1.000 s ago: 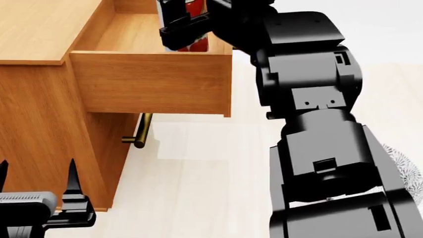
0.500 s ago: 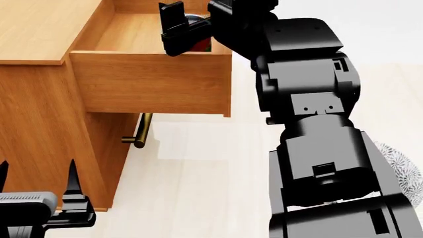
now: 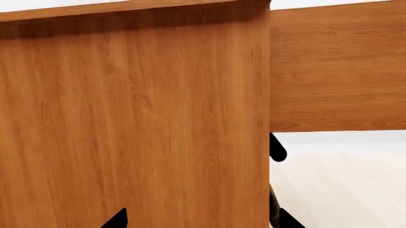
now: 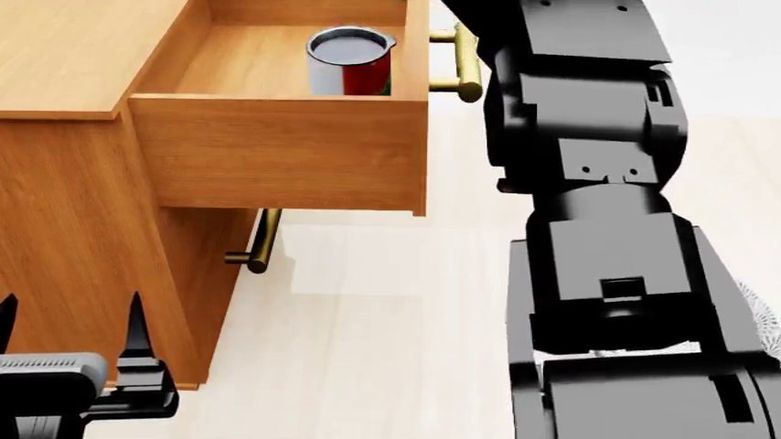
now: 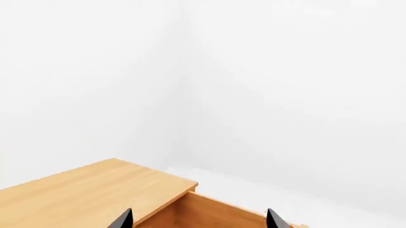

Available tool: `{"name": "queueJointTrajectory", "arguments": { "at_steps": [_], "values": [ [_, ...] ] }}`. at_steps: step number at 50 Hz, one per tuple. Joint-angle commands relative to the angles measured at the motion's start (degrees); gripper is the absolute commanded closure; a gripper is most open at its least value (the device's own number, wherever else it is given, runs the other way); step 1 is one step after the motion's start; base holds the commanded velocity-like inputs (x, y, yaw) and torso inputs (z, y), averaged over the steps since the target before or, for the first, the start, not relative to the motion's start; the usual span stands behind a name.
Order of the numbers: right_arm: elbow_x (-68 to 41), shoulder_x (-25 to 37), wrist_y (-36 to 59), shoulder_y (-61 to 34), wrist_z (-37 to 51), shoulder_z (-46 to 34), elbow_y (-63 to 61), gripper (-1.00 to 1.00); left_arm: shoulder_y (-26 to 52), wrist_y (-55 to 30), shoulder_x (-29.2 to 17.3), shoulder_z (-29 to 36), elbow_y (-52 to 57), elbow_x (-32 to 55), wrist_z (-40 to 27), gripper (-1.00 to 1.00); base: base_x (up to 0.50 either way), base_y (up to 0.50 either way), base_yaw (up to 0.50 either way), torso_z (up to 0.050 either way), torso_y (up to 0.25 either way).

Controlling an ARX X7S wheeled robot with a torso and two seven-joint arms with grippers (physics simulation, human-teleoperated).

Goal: Put the ketchup in the top drawer of the cabinet.

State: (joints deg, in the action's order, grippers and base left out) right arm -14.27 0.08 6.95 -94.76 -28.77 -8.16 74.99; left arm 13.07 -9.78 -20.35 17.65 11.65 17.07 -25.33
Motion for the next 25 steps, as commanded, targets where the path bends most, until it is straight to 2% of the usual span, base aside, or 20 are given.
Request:
{"name": "queueJointTrajectory", "arguments": {
  "at_steps": [1, 14, 15, 17, 19, 25],
  "values": [
    [5.3, 0.1, -1.6, -3.0, 2.0, 8.0, 0.0, -1.0, 0.1, 0.0, -0.2, 0.3, 0.3, 0.0, 0.1, -1.0, 0.0, 0.0, 0.0, 0.0, 0.0],
    [9.4, 2.3, -0.8, -9.3, 5.0, 12.7, -0.2, -1.0, 0.2, 0.3, -0.4, 0.4, 1.0, 0.1, -0.1, -1.0, 0.0, 0.0, 0.0, 0.0, 0.0],
    [10.3, 2.4, -0.7, -8.3, 5.6, 11.8, -3.1, -1.0, 0.2, 0.3, -0.3, 0.4, 1.0, 0.1, -0.2, -1.0, 0.0, 0.0, 0.0, 0.0, 0.0],
    [8.9, 2.6, 9.5, -2.1, 5.4, 12.3, -20.3, -1.0, 0.2, 0.1, -0.3, 0.4, 1.4, 0.1, -0.3, -1.0, 0.0, 0.0, 0.0, 0.0, 0.0],
    [7.9, 3.0, 16.4, 1.3, 6.0, 12.7, -31.2, -1.0, 0.1, 0.0, -0.4, 0.5, 1.7, 0.1, -0.4, -1.0, 0.0, 0.0, 0.0, 0.0, 0.0],
    [6.2, 4.1, 28.3, 8.7, 7.6, 13.2, -52.3, -1.0, 0.1, -0.4, -0.7, 0.6, 2.6, 0.0, -0.5, -1.0, 0.0, 0.0, 0.0, 0.0, 0.0]
  ]
}}
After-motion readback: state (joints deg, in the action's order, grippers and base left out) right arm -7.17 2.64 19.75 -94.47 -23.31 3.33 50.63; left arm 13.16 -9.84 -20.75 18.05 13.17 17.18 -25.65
